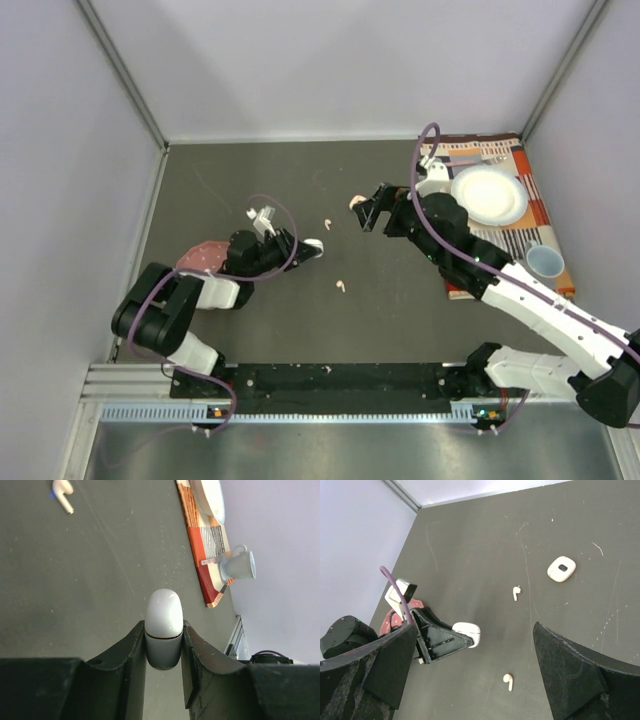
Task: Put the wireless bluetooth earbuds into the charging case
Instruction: Pick up the charging case from the corner of the board.
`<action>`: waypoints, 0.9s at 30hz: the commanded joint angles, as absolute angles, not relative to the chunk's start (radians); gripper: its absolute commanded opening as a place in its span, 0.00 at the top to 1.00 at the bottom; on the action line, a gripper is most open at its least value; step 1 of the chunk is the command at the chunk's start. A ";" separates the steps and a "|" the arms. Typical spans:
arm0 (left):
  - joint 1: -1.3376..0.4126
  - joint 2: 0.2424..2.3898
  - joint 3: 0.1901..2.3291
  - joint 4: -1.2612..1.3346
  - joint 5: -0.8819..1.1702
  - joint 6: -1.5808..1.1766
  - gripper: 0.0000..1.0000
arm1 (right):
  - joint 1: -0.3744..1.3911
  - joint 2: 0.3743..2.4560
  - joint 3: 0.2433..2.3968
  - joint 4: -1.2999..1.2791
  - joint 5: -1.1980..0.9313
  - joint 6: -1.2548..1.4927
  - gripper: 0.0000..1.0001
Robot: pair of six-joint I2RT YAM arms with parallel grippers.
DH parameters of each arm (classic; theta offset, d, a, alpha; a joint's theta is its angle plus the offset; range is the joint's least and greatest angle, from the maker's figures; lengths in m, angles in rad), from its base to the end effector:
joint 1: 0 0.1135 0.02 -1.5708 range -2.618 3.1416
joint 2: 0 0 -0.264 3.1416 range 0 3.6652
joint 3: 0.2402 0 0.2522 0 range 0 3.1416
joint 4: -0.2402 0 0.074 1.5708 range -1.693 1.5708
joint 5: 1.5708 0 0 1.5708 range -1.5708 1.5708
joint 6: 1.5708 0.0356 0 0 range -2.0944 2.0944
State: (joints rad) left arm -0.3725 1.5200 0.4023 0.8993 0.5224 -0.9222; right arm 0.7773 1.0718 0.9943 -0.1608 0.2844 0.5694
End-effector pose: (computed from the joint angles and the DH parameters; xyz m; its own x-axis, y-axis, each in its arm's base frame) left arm 0.2451 -0.1149 0.1605 -0.7348 -0.4544 -0.5036 0.3038 0.4433 -0.8433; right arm 0.1835 0.1666 0.3606 -0.3999 0.3325 -0.8541 -0.3126 0.8265 0.4681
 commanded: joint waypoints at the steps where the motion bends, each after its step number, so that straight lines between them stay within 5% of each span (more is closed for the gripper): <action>1: -0.361 1.560 0.433 0.951 0.483 -0.963 1.00 | 0.761 1.045 0.996 -0.140 0.308 0.571 0.01; 27: -0.337 1.776 0.469 0.939 0.459 -1.039 0.78 | 0.736 1.078 1.005 -0.155 0.304 0.568 0.01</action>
